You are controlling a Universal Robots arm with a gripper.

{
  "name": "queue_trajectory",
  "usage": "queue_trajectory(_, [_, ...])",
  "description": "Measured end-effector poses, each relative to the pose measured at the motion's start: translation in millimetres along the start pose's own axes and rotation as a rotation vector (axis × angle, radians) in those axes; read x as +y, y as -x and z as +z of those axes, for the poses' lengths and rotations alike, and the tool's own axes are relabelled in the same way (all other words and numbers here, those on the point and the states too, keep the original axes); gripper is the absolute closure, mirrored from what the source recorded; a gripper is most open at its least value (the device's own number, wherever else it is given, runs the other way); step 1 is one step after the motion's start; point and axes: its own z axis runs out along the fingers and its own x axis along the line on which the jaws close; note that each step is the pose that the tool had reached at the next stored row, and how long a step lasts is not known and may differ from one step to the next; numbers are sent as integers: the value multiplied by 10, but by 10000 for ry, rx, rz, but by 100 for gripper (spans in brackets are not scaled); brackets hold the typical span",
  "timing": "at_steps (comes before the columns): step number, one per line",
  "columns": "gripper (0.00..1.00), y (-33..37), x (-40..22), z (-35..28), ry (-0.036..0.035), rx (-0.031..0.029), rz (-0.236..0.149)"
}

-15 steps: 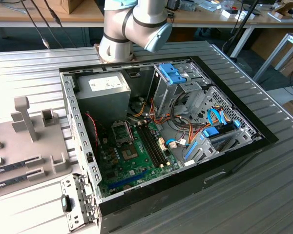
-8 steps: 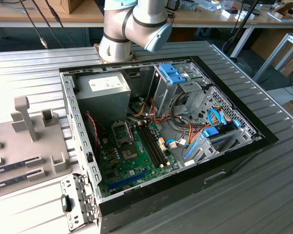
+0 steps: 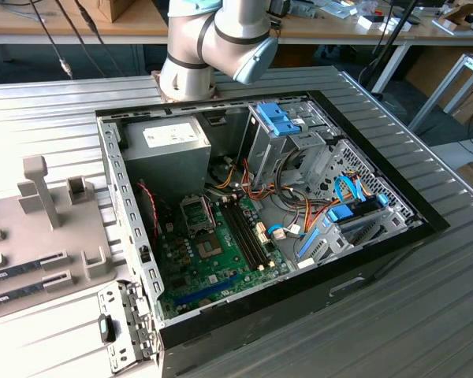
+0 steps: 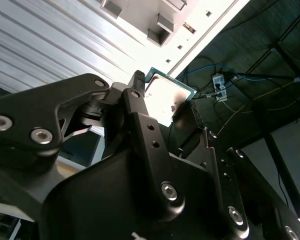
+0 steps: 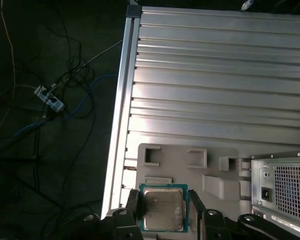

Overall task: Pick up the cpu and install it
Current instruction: 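Pick up the cpu and move it towards the insertion slot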

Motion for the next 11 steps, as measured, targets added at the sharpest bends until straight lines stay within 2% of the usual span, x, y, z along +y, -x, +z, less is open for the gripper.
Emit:
queue_trajectory(3, [53, 0, 2, -8, 3, 0, 0])
queue_trajectory(4, [53, 1, 2, -9, -32, 4, 2])
queue_trajectory(5, [53, 0, 2, -9, -454, 36, 19])
queue_trajectory(6, [53, 0, 2, -8, -922, 68, 39])
queue_trajectory(7, [53, 0, 2, -8, -1181, 89, 50])
queue_trajectory(9, [53, 0, 1, -7, -1515, 112, 63])
queue_trajectory(11, [53, 0, 2, -8, -1518, 114, 64])
